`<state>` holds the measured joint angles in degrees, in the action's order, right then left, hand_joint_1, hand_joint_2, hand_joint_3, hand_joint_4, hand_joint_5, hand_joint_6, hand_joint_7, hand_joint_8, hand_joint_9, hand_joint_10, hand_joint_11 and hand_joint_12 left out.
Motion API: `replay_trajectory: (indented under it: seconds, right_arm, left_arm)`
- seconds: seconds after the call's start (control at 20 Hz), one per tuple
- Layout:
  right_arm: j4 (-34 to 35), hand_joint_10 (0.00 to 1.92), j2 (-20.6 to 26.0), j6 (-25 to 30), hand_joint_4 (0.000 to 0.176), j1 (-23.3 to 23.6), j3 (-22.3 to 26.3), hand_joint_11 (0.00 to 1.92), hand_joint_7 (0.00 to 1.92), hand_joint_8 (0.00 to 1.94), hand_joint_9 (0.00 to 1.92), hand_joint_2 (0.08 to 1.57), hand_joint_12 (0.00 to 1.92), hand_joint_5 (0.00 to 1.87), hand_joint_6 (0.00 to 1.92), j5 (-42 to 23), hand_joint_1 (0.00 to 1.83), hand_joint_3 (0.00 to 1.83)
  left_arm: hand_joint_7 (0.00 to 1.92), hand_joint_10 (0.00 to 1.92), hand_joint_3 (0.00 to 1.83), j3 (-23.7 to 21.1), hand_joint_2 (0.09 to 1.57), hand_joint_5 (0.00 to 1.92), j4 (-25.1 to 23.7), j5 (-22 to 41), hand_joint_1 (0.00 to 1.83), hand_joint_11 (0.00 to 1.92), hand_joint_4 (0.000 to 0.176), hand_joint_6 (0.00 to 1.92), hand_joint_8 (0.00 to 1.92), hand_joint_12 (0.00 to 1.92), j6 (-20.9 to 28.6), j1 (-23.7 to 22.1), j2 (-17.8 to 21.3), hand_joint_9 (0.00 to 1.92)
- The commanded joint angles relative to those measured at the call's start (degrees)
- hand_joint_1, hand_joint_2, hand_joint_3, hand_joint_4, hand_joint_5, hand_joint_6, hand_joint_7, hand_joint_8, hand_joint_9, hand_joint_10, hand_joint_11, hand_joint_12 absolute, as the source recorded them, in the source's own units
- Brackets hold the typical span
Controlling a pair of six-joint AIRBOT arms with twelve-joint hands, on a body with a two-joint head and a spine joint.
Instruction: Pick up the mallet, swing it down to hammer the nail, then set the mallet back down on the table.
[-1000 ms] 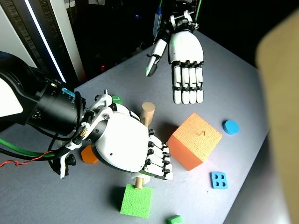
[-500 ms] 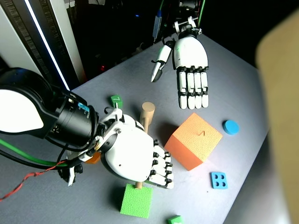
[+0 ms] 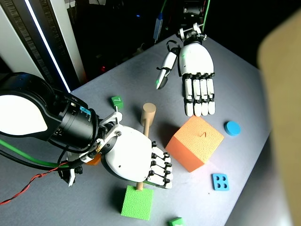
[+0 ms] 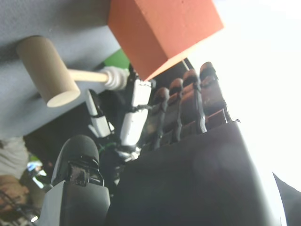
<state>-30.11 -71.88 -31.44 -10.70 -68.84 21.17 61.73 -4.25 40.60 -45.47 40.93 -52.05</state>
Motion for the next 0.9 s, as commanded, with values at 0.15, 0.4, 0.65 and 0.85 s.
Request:
replay_trajectory:
  seconds: [0.15, 0.4, 0.65, 0.85]
  right_arm:
    - [-1.0, 0.0, -0.4, -0.2, 0.0, -0.2, -1.2, 0.0, 0.03, 0.0, 0.03, 1.04, 0.28, 0.11, 0.0, -4.0, 1.13, 0.0]
    - [-1.0, 0.01, -2.4, -0.3, 0.0, -1.3, -3.5, 0.0, 0.15, 0.01, 0.12, 1.05, 0.58, 0.24, 0.01, -4.0, 1.18, 0.0]
    - [-1.0, 0.01, -4.2, -0.3, 0.0, -1.6, -5.4, 0.0, 0.17, 0.0, 0.14, 1.09, 0.66, 0.26, 0.0, -4.7, 1.19, 0.0]
    - [-1.0, 0.01, -5.5, -0.1, 0.0, -1.9, -7.0, 0.0, 0.2, 0.01, 0.16, 1.07, 0.68, 0.27, 0.0, -5.0, 1.19, 0.0]
  left_arm:
    - [0.0, 0.0, 0.0, 1.2, 1.24, 0.0, 0.6, 5.9, 0.0, 0.0, 0.0, 0.0, 0.0, 0.0, 0.2, -0.6, -0.8, 0.0]
    - [0.0, 0.0, 0.0, 2.2, 1.24, 0.0, 0.6, 5.9, 0.0, 0.0, 0.0, 0.0, 0.0, 0.0, 0.7, -0.5, -1.8, 0.0]
    - [0.0, 0.0, 0.0, 2.7, 1.24, 0.0, 0.6, 5.9, 0.0, 0.0, 0.0, 0.0, 0.0, 0.0, 0.7, -0.4, -2.3, 0.0]
    - [0.0, 0.0, 0.0, 2.8, 1.25, 0.0, 0.6, 5.9, 0.0, 0.0, 0.0, 0.0, 0.0, 0.0, 0.7, -0.3, -2.6, 0.0]
